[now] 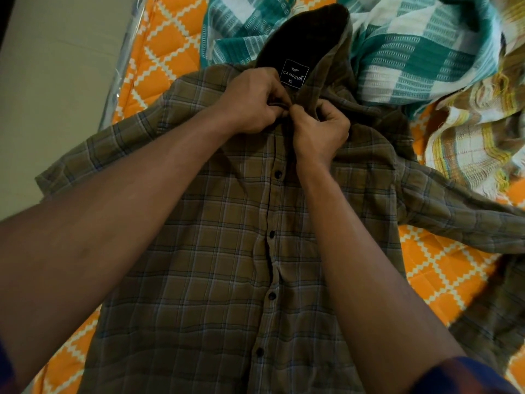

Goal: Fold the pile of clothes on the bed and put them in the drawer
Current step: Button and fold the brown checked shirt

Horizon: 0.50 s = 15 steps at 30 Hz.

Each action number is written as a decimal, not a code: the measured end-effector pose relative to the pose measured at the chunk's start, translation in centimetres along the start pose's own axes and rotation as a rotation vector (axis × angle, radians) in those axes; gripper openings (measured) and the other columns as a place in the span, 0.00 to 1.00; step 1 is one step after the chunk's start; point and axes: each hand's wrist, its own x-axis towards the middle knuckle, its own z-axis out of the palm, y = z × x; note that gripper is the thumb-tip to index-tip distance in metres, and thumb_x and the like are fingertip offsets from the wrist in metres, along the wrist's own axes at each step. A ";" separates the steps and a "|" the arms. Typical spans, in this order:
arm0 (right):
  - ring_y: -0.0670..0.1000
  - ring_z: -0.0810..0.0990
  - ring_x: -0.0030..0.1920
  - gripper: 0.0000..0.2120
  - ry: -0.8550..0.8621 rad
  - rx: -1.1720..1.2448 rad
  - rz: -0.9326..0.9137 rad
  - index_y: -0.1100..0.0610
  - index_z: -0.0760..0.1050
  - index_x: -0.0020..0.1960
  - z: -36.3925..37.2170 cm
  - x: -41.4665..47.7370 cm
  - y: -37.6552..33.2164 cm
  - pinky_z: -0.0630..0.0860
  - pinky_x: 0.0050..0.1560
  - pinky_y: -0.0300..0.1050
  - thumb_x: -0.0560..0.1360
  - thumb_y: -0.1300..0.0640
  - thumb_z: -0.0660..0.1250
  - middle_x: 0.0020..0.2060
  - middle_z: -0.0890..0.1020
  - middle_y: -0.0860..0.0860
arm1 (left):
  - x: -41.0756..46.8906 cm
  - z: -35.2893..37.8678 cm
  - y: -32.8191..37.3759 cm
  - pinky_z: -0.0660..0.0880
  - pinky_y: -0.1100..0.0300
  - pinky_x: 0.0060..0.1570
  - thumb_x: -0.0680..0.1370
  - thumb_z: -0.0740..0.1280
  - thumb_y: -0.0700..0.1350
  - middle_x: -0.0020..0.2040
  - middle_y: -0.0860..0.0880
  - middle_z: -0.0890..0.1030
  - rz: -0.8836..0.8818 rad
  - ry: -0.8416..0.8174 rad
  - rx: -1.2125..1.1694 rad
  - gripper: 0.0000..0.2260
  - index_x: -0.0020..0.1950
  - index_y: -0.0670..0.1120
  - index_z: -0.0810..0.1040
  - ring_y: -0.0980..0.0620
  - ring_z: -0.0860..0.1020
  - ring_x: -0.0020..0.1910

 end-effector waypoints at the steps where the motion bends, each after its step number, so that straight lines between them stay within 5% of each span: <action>1: 0.42 0.77 0.32 0.10 0.003 -0.004 -0.007 0.49 0.79 0.32 0.0 0.1 0.1 0.79 0.35 0.49 0.68 0.61 0.75 0.27 0.79 0.41 | 0.1 0.0 -0.1 0.73 0.55 0.50 0.77 0.72 0.44 0.50 0.53 0.74 -0.005 -0.002 -0.013 0.09 0.56 0.47 0.86 0.53 0.74 0.50; 6: 0.38 0.76 0.30 0.08 0.020 -0.138 -0.146 0.51 0.81 0.35 0.0 0.1 0.4 0.70 0.32 0.33 0.69 0.62 0.74 0.28 0.79 0.40 | -0.3 1.0 0.1 0.71 0.59 0.50 0.77 0.72 0.44 0.51 0.54 0.72 -0.074 0.044 -0.063 0.10 0.58 0.46 0.85 0.53 0.74 0.52; 8: 0.40 0.78 0.33 0.01 0.031 -0.214 -0.226 0.55 0.84 0.39 -0.2 0.0 0.3 0.72 0.34 0.33 0.69 0.60 0.74 0.32 0.82 0.44 | -0.5 1.5 0.3 0.74 0.58 0.52 0.77 0.71 0.43 0.52 0.54 0.73 -0.108 0.074 -0.102 0.10 0.58 0.46 0.84 0.51 0.76 0.55; 12: 0.47 0.82 0.40 0.07 0.016 -0.370 -0.345 0.57 0.84 0.44 -0.4 0.6 0.4 0.78 0.41 0.39 0.69 0.55 0.72 0.39 0.85 0.49 | -0.7 1.9 0.6 0.74 0.59 0.54 0.77 0.69 0.41 0.54 0.53 0.73 -0.177 0.074 -0.191 0.09 0.56 0.45 0.83 0.52 0.75 0.57; 15: 0.48 0.80 0.38 0.07 -0.020 -0.464 -0.446 0.60 0.82 0.43 -0.4 1.2 0.2 0.73 0.38 0.38 0.69 0.56 0.72 0.38 0.83 0.51 | -0.5 1.7 0.6 0.71 0.66 0.47 0.75 0.67 0.39 0.55 0.53 0.74 -0.230 0.034 -0.243 0.10 0.55 0.46 0.82 0.53 0.75 0.56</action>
